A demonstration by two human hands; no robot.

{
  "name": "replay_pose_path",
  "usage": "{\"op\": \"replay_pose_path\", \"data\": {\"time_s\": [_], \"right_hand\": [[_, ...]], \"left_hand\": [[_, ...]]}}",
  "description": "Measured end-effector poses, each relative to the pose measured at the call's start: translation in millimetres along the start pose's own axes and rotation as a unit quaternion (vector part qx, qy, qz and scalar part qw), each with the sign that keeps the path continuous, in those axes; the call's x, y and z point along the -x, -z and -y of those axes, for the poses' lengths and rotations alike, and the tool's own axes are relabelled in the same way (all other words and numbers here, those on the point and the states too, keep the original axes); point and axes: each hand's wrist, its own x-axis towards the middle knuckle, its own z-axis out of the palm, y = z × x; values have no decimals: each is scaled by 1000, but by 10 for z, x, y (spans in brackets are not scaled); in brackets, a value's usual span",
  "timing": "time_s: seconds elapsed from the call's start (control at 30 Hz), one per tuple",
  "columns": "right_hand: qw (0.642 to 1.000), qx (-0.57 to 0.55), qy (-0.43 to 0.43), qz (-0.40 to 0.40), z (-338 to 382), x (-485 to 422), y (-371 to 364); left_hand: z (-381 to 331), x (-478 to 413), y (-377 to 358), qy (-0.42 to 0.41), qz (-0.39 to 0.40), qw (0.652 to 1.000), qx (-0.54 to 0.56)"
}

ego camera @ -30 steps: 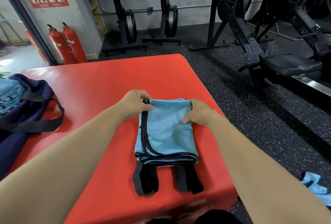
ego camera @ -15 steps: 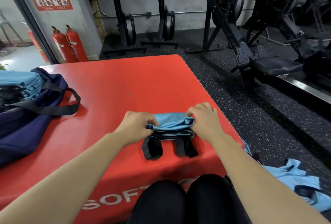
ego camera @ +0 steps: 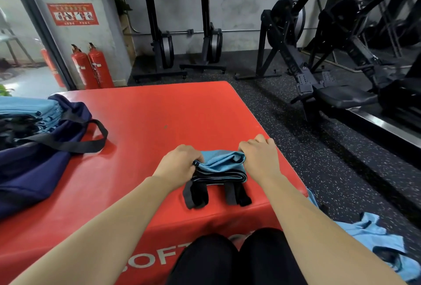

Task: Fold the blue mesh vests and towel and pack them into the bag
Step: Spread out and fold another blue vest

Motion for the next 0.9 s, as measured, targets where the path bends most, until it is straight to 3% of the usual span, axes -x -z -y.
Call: {"op": "replay_pose_path", "data": {"time_s": [0.1, 0.3, 0.43, 0.53, 0.63, 0.73, 0.9], "right_hand": [[1000, 20, -3, 7, -45, 0, -129], [992, 15, 22, 123, -152, 78, -89], [995, -42, -33, 79, -91, -15, 96], [994, -88, -18, 61, 151, -116, 161], [981, -79, 36, 176, 401, -66, 89], [949, -67, 23, 308, 435, 131, -40], [951, -59, 19, 303, 399, 358, -178]], "left_hand": [[65, -6, -45, -1, 30, 999, -22], [80, 45, 18, 20, 116, 993, -26], [-4, -8, 151, 70, -4, 996, 62], [-101, -146, 54, 34, -26, 999, 6], [-209, -158, -183, 91, 75, 987, -112], [-245, 3, -414, 139, 128, 974, -123], [-259, 153, -617, 147, 92, 979, -109]]}}
